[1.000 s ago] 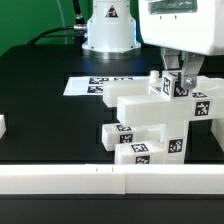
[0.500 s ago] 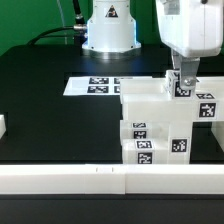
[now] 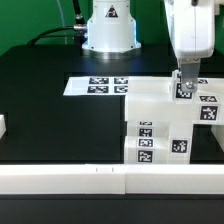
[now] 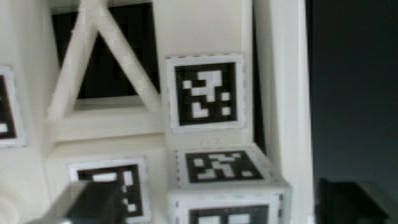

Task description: Assemble chair

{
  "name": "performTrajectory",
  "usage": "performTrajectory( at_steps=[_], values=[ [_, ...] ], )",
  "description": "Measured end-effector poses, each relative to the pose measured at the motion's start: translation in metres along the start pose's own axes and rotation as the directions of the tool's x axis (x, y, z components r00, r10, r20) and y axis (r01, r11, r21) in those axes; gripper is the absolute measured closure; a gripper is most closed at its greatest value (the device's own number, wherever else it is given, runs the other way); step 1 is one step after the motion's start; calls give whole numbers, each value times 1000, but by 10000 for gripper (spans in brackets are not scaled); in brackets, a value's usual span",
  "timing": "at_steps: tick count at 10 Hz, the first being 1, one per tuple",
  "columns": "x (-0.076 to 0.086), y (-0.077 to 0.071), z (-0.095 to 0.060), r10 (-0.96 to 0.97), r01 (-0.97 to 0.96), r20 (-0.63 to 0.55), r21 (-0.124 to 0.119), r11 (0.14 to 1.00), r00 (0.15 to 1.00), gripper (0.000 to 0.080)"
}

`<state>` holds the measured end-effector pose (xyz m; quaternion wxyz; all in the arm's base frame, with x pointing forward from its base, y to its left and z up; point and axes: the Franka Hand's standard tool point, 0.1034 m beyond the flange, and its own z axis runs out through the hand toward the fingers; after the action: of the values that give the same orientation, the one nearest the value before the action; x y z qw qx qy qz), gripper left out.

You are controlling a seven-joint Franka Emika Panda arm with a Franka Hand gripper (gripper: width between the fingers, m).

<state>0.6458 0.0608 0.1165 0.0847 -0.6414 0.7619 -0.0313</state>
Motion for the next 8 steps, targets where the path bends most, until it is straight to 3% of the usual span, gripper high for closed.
performTrajectory(
  at_steps=[1,6,7,8],
  values=[
    [0,0,0,-1,1,0,0,1000,1000,172],
    [0,0,0,-3,3,0,0,1000,1000,151],
    [-1,-1,-3,-80,80,3,2,997,997,151],
    [-4,-3,-16,-199,199,13,22,980,980,151]
  ],
)
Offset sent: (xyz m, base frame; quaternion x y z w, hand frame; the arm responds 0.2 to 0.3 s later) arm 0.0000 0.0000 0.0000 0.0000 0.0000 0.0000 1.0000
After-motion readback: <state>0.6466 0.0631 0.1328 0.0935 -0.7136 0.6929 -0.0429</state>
